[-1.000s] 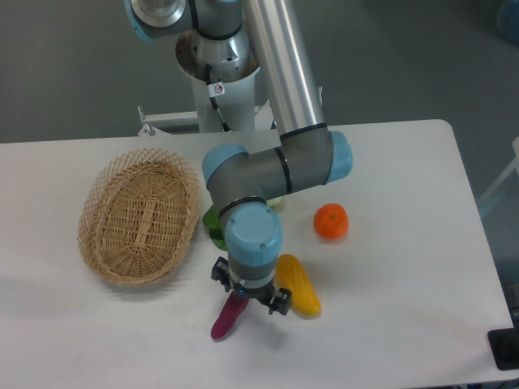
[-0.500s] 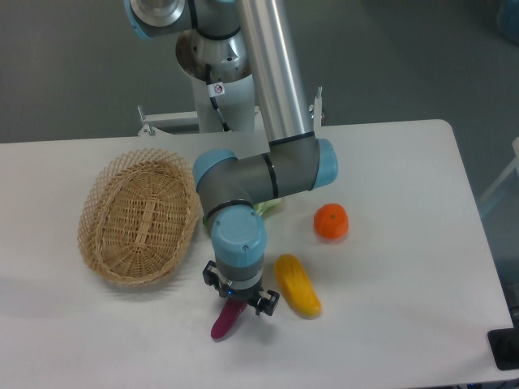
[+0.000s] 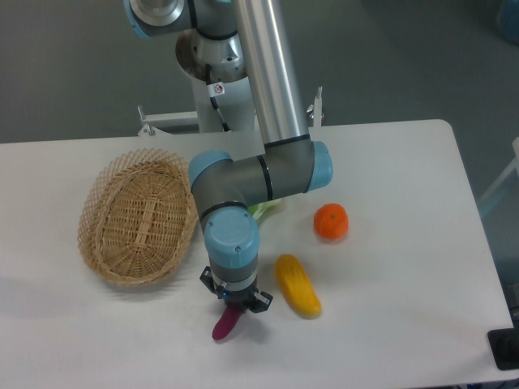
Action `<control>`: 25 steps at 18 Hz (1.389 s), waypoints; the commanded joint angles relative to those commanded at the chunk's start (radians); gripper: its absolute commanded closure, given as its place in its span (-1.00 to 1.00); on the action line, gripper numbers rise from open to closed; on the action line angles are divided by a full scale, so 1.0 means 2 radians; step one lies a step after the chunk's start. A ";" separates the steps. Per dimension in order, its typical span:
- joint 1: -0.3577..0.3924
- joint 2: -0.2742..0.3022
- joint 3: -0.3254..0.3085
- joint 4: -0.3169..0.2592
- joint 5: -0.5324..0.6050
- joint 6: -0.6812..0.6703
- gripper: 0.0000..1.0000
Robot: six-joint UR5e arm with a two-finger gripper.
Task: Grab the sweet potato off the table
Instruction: 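Close the gripper fingers around the purple sweet potato, then lift the held sweet potato and carry it back toward the start pose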
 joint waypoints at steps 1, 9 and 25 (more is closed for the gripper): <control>0.000 0.001 0.001 0.000 0.000 0.000 0.29; 0.021 0.009 0.026 -0.006 -0.001 0.026 0.29; 0.130 0.044 0.070 -0.119 -0.012 0.196 0.33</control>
